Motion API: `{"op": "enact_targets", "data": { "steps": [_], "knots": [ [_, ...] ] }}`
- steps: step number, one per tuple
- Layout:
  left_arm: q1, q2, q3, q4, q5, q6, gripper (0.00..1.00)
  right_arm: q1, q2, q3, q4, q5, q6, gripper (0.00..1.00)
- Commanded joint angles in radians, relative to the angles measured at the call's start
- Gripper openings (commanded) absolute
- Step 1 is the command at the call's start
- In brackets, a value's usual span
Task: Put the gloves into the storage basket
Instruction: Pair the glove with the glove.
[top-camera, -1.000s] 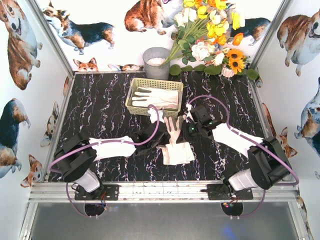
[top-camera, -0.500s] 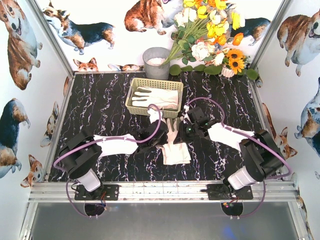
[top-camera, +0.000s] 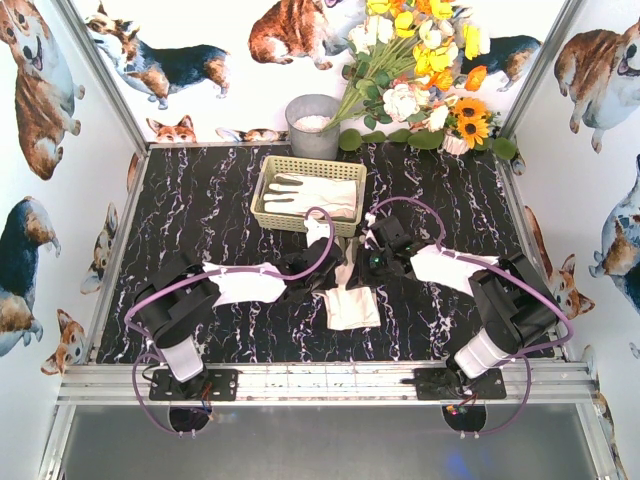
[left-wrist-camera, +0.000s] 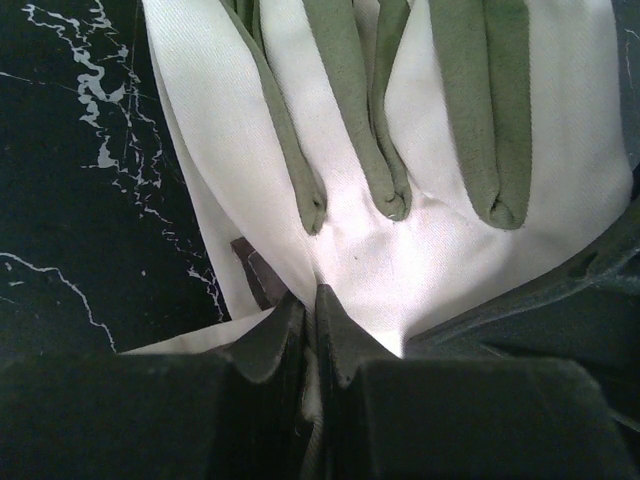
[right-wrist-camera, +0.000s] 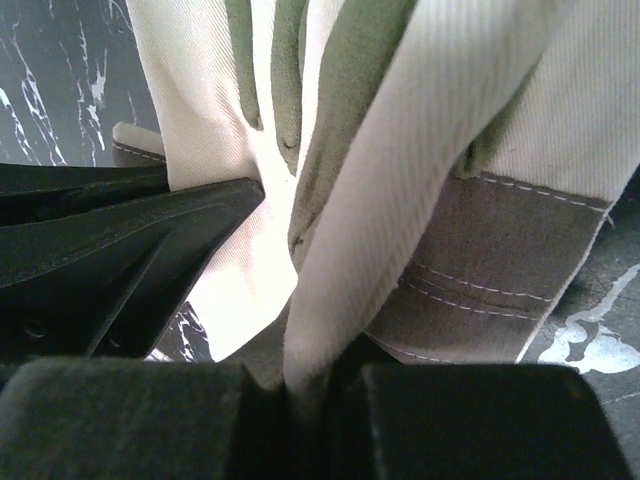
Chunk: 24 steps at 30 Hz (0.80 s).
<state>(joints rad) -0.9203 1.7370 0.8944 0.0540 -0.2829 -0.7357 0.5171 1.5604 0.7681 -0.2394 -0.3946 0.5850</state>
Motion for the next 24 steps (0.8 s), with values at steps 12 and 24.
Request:
{"op": "enact_targets", "data": {
  "steps": [12,24],
  "knots": [
    [0.037,0.028,0.004,-0.080,-0.082,0.046,0.00,0.003,0.033,0.021,0.005,0.000,-0.026,0.00],
    [0.043,0.090,0.003,-0.059,-0.033,0.067,0.00,0.003,-0.049,0.046,-0.107,0.049,-0.081,0.29]
  ]
}}
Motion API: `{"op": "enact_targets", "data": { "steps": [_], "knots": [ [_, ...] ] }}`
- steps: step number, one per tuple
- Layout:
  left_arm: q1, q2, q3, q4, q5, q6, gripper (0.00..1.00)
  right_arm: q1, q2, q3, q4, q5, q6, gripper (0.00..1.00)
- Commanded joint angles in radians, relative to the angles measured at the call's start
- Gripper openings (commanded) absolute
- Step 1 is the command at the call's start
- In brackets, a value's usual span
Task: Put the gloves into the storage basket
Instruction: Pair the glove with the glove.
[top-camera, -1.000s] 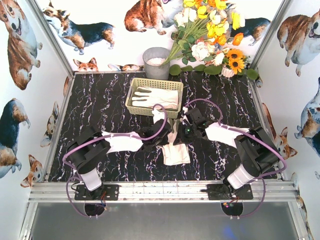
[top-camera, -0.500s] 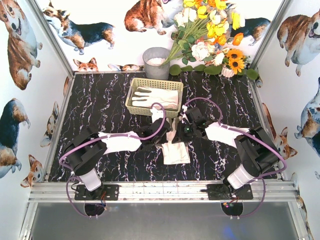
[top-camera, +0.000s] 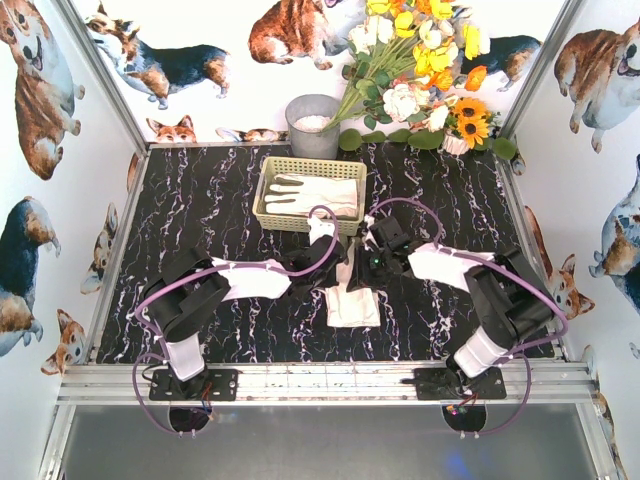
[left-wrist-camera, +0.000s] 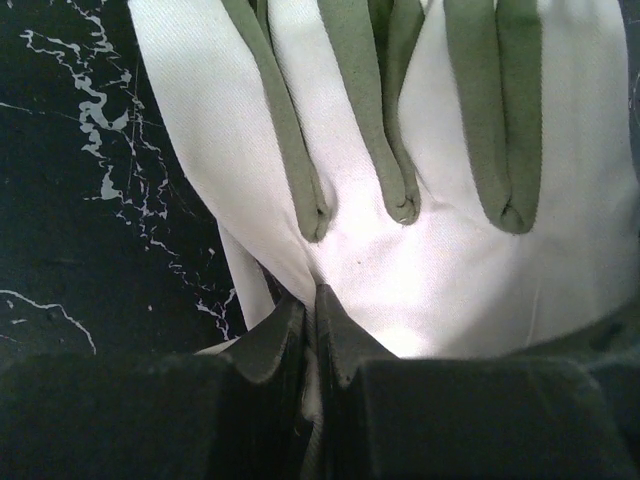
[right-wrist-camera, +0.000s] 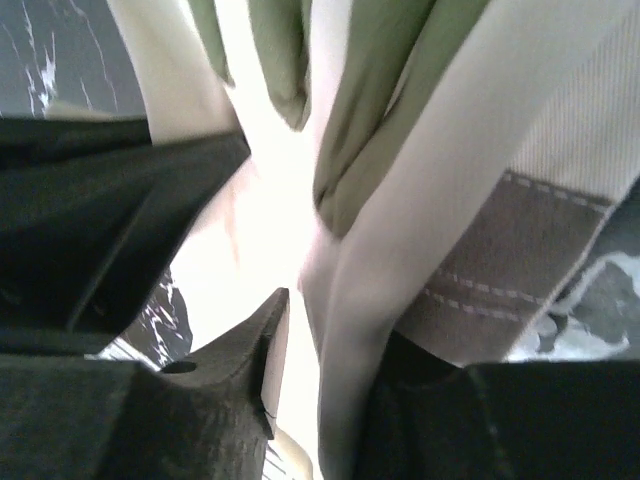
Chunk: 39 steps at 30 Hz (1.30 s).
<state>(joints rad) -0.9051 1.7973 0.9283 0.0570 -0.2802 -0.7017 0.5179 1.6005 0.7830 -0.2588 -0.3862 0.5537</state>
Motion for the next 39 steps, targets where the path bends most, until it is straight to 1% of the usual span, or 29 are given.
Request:
{"op": "enact_targets", "data": {
  "steps": [1,4,7,11,14,15,16,20,23,27,32,34,35,39],
  "knots": [
    [0.028,0.025,-0.033,-0.060,-0.037,0.034,0.00,0.001,-0.111,0.033,-0.106,0.057,-0.058,0.32],
    [0.028,0.020,-0.037,-0.058,-0.038,0.034,0.00,-0.006,-0.170,0.035,-0.149,0.104,-0.075,0.38],
    [0.028,0.020,-0.040,-0.047,-0.033,0.033,0.00,-0.025,-0.206,0.028,-0.154,0.118,-0.071,0.38],
    [0.028,0.017,-0.040,-0.037,-0.028,0.034,0.00,-0.033,-0.182,0.020,-0.148,0.111,-0.073,0.21],
    [0.028,0.001,-0.037,-0.033,-0.028,0.039,0.00,-0.033,-0.147,0.012,-0.150,0.124,-0.078,0.03],
    [0.028,-0.009,-0.032,-0.036,-0.029,0.039,0.00,-0.033,-0.138,0.012,-0.159,0.141,-0.077,0.00],
    [0.028,-0.019,-0.029,-0.044,-0.034,0.040,0.01,-0.034,-0.130,0.014,-0.172,0.156,-0.074,0.00],
    [0.028,-0.103,-0.021,-0.077,-0.061,0.040,0.20,-0.035,-0.127,-0.004,-0.165,0.160,-0.045,0.00],
    [0.028,-0.186,-0.039,-0.072,-0.071,0.035,0.31,-0.035,-0.121,-0.017,-0.157,0.162,-0.025,0.00],
    [0.028,-0.265,-0.079,-0.067,-0.054,0.015,0.40,-0.034,-0.119,-0.030,-0.142,0.169,-0.006,0.00],
    [0.028,-0.303,-0.153,-0.065,-0.026,-0.048,0.42,-0.035,-0.117,-0.032,-0.136,0.176,0.000,0.00],
    [0.028,-0.304,-0.164,-0.046,-0.001,-0.071,0.42,-0.035,-0.117,-0.033,-0.135,0.175,0.002,0.00],
    [0.028,-0.300,-0.197,-0.049,0.005,-0.085,0.42,-0.035,-0.117,-0.034,-0.135,0.173,0.002,0.00],
    [0.028,-0.294,-0.230,-0.055,0.009,-0.135,0.44,-0.035,-0.120,-0.039,-0.124,0.165,0.007,0.00]
  ]
}}
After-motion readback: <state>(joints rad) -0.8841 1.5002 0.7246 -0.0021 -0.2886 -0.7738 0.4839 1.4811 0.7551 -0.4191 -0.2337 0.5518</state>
